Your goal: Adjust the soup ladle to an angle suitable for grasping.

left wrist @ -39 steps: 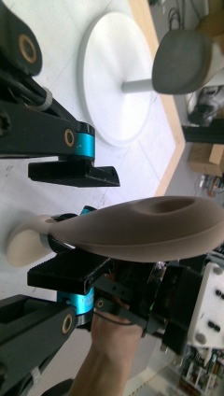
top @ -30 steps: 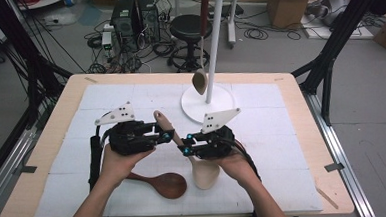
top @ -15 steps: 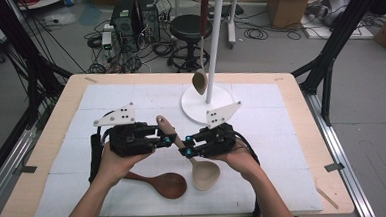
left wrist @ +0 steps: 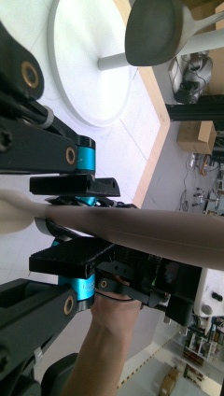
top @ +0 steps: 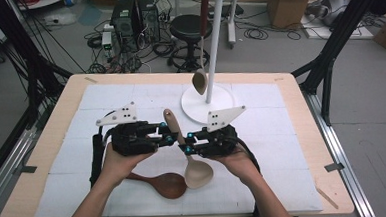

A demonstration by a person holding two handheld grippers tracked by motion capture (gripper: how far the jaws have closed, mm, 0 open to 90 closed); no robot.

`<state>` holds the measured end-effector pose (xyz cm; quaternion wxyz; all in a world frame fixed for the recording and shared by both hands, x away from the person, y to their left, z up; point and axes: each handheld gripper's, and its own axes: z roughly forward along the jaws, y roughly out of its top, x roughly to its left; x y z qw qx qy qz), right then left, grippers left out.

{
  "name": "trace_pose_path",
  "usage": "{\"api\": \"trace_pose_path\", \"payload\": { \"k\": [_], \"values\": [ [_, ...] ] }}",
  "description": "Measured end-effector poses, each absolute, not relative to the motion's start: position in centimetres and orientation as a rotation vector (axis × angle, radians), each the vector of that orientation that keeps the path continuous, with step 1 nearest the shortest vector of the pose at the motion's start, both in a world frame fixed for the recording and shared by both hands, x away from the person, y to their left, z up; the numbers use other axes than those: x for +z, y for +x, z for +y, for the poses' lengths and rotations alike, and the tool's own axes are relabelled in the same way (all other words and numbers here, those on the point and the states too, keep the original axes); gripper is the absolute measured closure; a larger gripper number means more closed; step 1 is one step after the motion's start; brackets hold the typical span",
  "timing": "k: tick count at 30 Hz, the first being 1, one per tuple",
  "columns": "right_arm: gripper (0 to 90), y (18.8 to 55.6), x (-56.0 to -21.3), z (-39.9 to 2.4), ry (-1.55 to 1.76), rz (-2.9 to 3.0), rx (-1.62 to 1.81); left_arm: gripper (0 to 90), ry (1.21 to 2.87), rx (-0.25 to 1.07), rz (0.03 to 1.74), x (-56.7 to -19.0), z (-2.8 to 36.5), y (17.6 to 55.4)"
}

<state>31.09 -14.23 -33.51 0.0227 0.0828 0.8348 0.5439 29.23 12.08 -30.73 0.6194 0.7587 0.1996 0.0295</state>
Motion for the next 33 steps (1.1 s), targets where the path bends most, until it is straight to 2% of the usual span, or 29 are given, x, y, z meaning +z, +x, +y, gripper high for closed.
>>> {"api": "trace_pose_path", "payload": {
  "k": [4, 11, 17, 20, 33],
  "values": [
    [77.4, 30.9, -33.5, -14.0, 0.268, 2.589, 1.67, 74.4, 1.752, 0.074, 0.44, -30.8, 11.9, 29.2],
    [72.1, 31.7, -33.8, -14.3, 0.217, 2.655, 1.717, 75.2, 1.777, 0.085, 0.379, -30.5, 11.5, 28.9],
    [77.3, 31.9, -34.0, -14.2, 0.194, 2.666, 1.735, 74.4, 1.777, 0.08, 0.392, -30.5, 11.6, 29.0],
    [77.9, 31.8, -33.8, -14.6, 0.22, 2.669, 1.717, 65.7, 1.781, 0.062, 0.4, -30.5, 11.8, 29.1],
    [78.3, 32.2, -32.6, -17.8, 0.33, 2.522, 1.76, 49.1, 1.814, 0.121, 0.45, -30.7, 13.7, 28.4]
  ]
}}
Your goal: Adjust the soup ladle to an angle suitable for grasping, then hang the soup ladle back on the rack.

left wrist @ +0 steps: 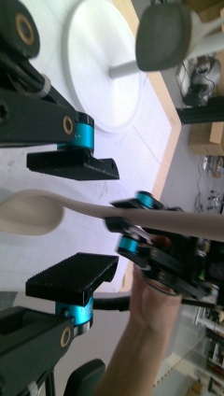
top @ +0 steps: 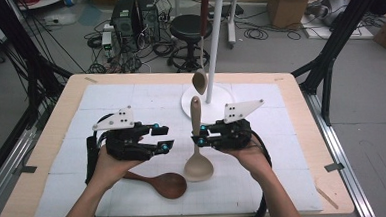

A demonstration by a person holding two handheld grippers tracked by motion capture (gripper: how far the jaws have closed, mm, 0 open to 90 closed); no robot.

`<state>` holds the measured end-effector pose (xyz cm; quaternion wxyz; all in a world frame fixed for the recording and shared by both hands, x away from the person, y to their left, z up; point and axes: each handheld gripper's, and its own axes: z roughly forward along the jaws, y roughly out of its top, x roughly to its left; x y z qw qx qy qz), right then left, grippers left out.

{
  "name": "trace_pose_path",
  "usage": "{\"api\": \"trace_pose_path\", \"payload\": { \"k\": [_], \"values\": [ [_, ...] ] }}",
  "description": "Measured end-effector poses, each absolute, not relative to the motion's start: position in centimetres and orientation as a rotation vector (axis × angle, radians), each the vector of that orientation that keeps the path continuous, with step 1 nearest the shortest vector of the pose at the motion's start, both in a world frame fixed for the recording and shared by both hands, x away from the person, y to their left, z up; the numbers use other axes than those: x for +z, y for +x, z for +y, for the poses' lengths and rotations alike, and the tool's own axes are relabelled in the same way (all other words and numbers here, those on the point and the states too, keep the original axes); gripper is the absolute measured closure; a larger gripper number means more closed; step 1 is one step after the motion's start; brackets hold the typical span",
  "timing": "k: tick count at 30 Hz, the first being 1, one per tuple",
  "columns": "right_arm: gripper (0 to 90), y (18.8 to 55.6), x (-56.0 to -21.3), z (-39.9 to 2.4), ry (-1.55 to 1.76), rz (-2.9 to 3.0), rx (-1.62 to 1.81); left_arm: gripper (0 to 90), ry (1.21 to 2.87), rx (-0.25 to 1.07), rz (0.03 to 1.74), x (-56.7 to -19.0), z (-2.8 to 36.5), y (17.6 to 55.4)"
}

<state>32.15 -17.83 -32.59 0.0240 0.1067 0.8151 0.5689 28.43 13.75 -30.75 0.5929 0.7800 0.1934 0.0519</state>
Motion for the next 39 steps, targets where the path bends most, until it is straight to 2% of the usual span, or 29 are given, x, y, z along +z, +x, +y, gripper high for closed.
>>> {"api": "trace_pose_path", "payload": {
  "k": [13, 16, 24, 39],
  "values": [
    [78.2, 33.4, -31.7, -19.4, 0.481, 2.438, 1.752, 41.1, 1.795, 0.183, 0.534, -32.0, 17.4, 27.7],
    [78.2, 33.8, -31.3, -19.6, 0.49, 2.427, 1.738, 35.1, 1.793, 0.2, 0.567, -32.3, 18.2, 27.5],
    [78.2, 35.0, -30.7, -20.5, 0.567, 2.378, 1.729, 28.3, 1.787, 0.236, 0.614, -33.3, 19.9, 27.2],
    [78.2, 37.5, -29.8, -20.6, 0.637, 2.356, 1.699, 22.1, 1.784, 0.281, 0.663, -34.2, 21.3, 27.2]
  ]
}}
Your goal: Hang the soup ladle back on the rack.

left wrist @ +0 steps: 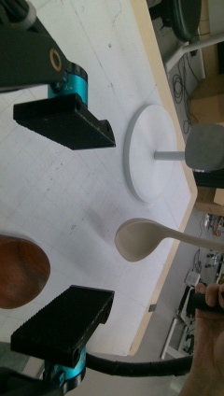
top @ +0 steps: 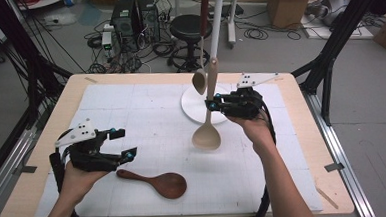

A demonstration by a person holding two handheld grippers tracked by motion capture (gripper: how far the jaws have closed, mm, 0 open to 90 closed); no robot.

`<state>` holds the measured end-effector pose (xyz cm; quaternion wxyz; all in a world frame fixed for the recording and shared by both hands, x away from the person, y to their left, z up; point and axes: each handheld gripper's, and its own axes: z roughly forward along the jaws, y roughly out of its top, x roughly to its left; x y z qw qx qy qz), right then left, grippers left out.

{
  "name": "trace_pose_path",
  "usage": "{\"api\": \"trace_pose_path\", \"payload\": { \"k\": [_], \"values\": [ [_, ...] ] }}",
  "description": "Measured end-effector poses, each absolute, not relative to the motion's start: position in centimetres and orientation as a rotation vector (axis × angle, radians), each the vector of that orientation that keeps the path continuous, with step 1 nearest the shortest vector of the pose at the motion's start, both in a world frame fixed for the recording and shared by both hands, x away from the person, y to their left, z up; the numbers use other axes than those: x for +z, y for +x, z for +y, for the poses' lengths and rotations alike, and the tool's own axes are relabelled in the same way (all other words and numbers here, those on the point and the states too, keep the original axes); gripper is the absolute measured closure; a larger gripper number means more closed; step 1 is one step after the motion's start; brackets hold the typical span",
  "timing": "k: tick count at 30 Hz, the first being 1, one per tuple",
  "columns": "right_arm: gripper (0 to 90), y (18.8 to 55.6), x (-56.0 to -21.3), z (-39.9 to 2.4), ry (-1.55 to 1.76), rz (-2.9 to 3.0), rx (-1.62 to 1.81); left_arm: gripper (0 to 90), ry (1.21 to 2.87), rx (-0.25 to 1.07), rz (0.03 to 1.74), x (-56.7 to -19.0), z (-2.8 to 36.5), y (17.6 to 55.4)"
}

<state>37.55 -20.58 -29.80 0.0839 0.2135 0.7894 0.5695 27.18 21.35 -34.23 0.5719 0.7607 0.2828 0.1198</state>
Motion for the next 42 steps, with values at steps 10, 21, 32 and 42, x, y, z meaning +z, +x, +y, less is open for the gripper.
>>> {"api": "trace_pose_path", "payload": {
  "k": [10, 21, 32, 42],
  "values": [
    [78.2, 38.7, -28.6, -20.8, 0.644, 2.336, 1.711, 19.6, 1.788, 0.29, 0.68, -34.6, 21.7, 27.1],
    [78.2, 40.3, -27.5, -20.1, 0.646, 2.334, 1.712, 16.7, 1.789, 0.292, 0.688, -34.7, 21.8, 27.2],
    [78.2, 41.1, -26.8, -20.1, 0.648, 2.322, 1.709, 15.8, 1.787, 0.294, 0.69, -34.8, 21.8, 27.1],
    [78.2, 41.8, -25.5, -19.8, 0.649, 2.321, 1.7, 15.1, 1.777, 0.294, 0.696, -34.8, 21.9, 27.1]
  ]
}}
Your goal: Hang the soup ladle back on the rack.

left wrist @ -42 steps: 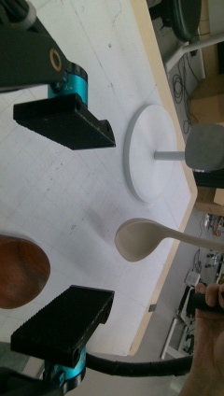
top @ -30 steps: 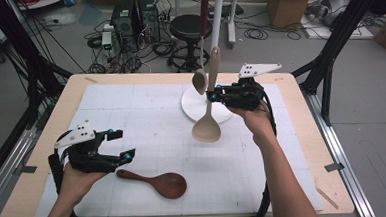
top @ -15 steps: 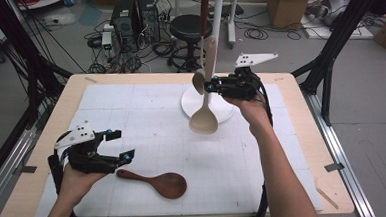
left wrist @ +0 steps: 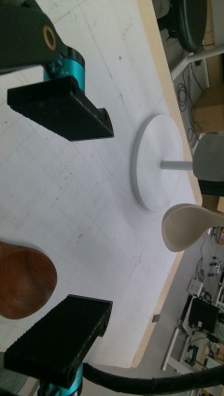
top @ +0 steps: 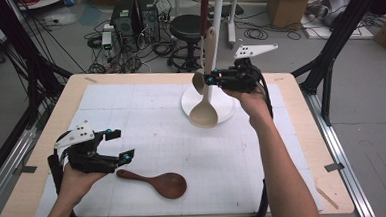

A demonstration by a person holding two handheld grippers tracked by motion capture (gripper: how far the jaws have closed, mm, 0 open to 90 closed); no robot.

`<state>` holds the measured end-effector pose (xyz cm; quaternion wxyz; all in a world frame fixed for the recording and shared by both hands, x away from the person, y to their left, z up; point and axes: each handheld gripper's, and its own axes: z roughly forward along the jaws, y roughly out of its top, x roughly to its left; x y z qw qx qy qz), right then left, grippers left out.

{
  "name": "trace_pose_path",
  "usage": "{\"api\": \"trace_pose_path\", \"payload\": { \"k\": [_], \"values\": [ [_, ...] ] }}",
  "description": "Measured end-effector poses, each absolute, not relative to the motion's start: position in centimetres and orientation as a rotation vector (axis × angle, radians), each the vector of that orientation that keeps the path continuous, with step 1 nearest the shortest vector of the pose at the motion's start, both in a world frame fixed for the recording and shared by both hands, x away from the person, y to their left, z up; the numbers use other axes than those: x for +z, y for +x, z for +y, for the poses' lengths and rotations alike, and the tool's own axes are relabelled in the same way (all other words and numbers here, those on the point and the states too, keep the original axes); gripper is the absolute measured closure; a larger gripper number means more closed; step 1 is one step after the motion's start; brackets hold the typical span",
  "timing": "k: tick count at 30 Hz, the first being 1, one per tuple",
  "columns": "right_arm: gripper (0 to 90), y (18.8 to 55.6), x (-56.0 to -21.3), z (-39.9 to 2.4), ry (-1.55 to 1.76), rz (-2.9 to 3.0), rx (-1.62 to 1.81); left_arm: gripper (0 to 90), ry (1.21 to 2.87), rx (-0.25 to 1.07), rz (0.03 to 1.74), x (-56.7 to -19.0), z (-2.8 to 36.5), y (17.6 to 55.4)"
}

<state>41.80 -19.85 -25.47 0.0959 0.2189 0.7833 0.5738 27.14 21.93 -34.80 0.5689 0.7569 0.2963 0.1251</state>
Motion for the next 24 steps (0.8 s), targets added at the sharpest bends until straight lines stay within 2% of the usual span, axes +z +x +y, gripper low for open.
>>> {"api": "trace_pose_path", "payload": {
  "k": [24],
  "values": [
    [78.2, 44.7, -22.6, -20.0, 0.688, 2.311, 1.654, 14.7, 1.776, 0.296, 0.698, -34.9, 22.1, 27.3]
  ]
}}
